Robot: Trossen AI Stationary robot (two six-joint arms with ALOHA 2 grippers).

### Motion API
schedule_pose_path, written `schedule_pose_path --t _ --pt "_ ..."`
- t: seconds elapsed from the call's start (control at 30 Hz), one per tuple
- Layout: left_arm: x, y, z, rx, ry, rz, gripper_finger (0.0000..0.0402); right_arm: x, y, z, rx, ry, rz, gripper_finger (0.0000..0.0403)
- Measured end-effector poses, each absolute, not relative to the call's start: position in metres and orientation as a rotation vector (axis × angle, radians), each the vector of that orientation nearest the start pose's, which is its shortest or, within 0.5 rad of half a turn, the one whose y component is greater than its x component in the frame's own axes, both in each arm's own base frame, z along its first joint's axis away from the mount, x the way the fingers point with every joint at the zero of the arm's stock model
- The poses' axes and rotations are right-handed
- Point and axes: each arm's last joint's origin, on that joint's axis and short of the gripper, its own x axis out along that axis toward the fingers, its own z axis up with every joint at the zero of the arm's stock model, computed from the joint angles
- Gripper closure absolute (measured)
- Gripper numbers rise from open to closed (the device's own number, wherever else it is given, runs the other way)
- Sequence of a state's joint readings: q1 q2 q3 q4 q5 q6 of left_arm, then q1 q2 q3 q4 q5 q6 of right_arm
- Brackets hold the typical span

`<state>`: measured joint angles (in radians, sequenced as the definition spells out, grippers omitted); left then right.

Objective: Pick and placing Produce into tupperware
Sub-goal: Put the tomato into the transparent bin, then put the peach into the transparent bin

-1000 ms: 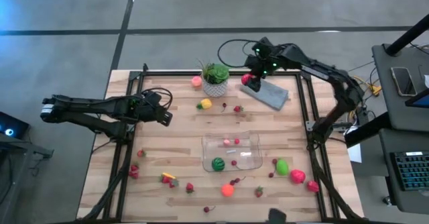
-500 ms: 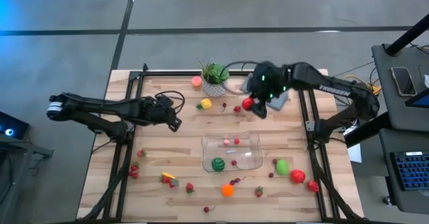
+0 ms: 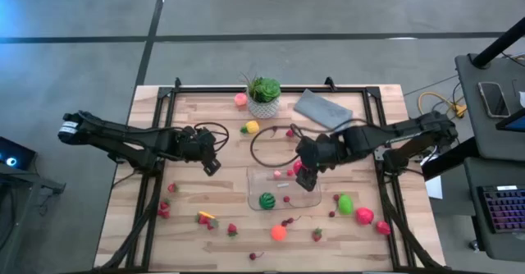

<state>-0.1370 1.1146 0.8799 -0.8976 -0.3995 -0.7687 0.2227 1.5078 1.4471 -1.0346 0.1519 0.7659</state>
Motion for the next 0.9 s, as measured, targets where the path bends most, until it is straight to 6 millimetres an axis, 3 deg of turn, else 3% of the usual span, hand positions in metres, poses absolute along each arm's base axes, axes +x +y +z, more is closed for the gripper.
schedule_pose_path --t 0.17,0.5,0.7,0.9 --pt "0.193 -0.026 0.257 -0.365 0.932 0.576 0.0245 0.294 0.073 0.312 0.510 1.050 -0.483 0.0130" --pt "0.191 -0.039 0.257 -0.358 0.932 0.531 0.0245 0.306 0.076 0.289 0.550 1.104 -0.597 0.0042" --pt "0.188 -0.046 0.258 -0.268 0.969 0.427 0.0245 0.301 0.069 0.294 0.546 1.074 -0.646 0.0033" --pt "0.188 -0.048 0.260 -0.259 0.956 0.421 0.0245 0.282 0.041 0.315 0.558 0.973 -0.824 0.0033"
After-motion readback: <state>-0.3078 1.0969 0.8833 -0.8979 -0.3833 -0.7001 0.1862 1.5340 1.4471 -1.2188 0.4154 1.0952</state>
